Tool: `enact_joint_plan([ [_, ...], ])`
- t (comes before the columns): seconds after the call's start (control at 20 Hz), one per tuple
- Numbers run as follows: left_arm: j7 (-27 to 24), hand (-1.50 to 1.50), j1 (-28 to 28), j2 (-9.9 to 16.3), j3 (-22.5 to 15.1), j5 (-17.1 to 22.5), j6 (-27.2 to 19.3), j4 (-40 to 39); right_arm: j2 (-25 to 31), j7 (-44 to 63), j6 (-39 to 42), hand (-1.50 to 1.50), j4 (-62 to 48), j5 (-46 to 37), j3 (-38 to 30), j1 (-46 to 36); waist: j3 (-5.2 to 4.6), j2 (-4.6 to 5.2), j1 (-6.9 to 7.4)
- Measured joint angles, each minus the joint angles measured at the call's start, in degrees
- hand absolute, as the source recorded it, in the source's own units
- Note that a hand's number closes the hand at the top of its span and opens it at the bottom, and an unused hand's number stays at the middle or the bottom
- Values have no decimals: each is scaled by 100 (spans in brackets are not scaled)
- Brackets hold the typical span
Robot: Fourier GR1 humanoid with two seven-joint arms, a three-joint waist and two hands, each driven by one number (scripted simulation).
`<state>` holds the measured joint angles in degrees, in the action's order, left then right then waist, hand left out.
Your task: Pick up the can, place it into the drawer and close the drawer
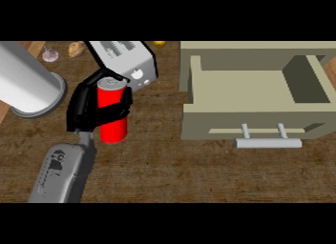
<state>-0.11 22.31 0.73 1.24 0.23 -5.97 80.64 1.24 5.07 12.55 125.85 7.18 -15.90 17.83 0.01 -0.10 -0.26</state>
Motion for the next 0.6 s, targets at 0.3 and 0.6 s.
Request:
enact_joint_plan([
  [0.3, 828, 150, 773, -54, -663, -73, -701, 150, -21, 74, -39, -150, 10, -38, 8, -86, 1, 5, -25],
  [0.6, 1308, 150, 1997, -68, -757, -148, -1071, -340, -28, 60, 0, -150, 33, -8, -57, -87, 1, 10, -49],
])
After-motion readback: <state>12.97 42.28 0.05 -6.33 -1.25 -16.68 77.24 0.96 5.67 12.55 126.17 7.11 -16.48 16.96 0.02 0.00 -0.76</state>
